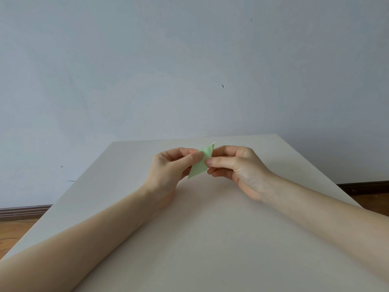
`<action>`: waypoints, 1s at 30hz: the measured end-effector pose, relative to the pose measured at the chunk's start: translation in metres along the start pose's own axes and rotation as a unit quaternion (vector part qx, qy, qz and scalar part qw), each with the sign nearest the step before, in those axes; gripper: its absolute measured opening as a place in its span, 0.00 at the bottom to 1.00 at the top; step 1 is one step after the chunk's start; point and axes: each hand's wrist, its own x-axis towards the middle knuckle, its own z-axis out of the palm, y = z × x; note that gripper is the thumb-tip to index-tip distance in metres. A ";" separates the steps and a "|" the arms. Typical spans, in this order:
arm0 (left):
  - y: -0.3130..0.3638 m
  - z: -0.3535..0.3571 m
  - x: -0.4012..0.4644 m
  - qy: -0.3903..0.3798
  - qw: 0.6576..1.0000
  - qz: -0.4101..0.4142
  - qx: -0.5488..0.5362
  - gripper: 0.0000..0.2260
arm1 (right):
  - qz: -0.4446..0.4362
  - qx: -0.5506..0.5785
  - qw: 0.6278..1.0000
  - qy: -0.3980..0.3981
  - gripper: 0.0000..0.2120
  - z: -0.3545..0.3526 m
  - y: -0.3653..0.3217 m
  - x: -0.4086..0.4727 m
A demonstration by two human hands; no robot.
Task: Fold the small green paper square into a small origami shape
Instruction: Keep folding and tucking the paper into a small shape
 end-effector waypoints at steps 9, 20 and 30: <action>0.002 0.001 -0.002 -0.019 1.000 0.006 0.022 0.03 | -0.017 0.032 0.999 0.017 0.02 -0.002 -0.001 0.001; 0.000 0.001 -0.004 -0.022 0.998 0.036 0.044 0.01 | -0.049 -0.001 0.999 0.012 0.02 -0.003 0.000 0.000; 0.002 0.002 -0.005 -0.023 0.999 0.031 0.028 0.02 | -0.048 0.005 0.999 0.012 0.03 -0.004 0.000 0.002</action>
